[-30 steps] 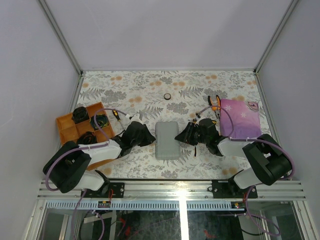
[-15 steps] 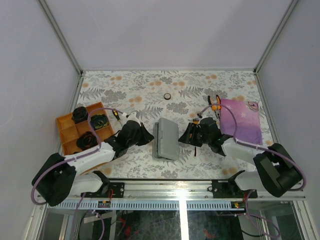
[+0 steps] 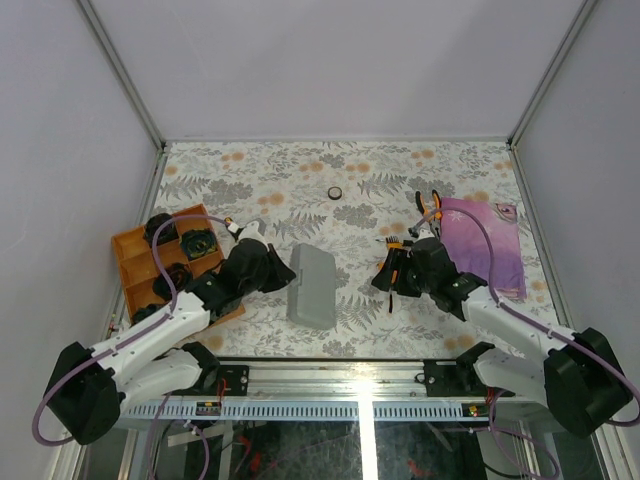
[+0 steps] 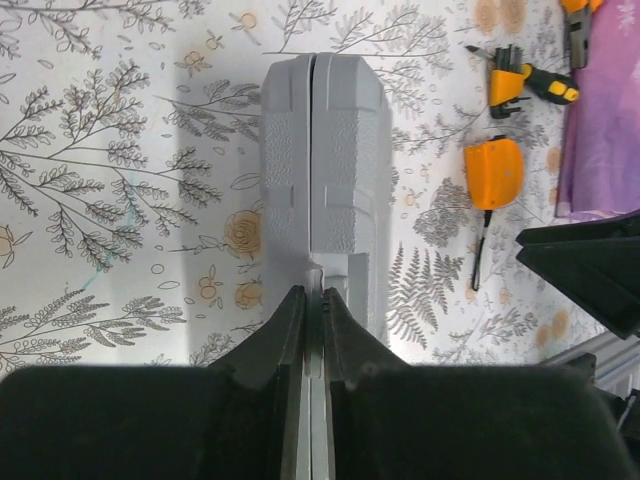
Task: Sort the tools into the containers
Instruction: Open the storage box at the center of the board, then pick up the engineering item from the center of the board.
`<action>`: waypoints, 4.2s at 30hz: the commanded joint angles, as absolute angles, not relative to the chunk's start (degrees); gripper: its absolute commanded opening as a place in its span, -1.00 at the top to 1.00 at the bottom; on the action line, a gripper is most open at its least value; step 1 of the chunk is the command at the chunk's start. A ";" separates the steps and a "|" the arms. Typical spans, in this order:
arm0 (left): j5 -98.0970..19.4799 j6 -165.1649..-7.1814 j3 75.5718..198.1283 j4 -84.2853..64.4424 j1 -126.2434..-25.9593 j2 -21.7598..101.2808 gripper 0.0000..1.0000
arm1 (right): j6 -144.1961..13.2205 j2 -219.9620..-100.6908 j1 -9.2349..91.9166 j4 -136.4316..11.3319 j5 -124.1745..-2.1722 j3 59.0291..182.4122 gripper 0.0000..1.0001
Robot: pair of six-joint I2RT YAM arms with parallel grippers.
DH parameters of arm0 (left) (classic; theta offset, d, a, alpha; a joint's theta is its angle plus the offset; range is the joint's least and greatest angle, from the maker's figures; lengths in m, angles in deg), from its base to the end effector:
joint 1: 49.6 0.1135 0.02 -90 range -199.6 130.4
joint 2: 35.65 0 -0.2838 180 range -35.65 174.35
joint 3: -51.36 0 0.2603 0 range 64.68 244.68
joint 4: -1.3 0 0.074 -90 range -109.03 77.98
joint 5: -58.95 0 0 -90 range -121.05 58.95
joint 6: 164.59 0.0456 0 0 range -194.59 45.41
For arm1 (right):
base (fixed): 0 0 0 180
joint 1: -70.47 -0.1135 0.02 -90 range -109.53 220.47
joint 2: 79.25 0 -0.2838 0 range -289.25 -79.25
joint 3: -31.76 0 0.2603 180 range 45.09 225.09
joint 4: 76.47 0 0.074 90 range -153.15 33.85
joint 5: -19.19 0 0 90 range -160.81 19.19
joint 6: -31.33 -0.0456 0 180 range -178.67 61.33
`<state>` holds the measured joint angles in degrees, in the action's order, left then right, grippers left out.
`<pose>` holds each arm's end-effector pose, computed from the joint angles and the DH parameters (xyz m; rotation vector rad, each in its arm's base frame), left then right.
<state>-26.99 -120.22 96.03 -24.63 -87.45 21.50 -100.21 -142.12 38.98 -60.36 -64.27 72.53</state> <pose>0.1708 -0.1287 0.2214 -0.1984 2.3274 -0.6897 0.1896 0.1222 0.1943 0.1415 2.3574 0.7903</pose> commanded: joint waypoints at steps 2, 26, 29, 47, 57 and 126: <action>-28.02 -120.91 102.08 -27.74 -88.21 18.75 1.00 | -99.24 -139.14 39.11 -57.58 -66.57 75.00 -0.35; -22.99 -121.80 101.01 -32.05 -89.64 17.77 1.00 | -96.97 -137.12 39.09 -67.00 -52.01 74.30 -0.14; -22.88 -122.58 99.26 -32.06 -89.59 17.24 0.93 | -96.82 -138.88 38.76 -69.17 -49.33 74.22 -0.03; -12.68 -124.63 99.04 -42.52 -89.63 11.54 0.13 | -99.19 -146.85 37.86 -64.21 -58.22 73.10 0.11; -16.71 -121.36 101.10 -37.35 -89.64 17.97 0.16 | -98.00 -141.28 37.86 -52.03 -69.28 75.18 0.03; -17.99 -114.65 110.94 -45.95 -81.16 23.17 -0.19 | -85.89 -154.91 39.38 -43.42 -87.82 95.27 -0.05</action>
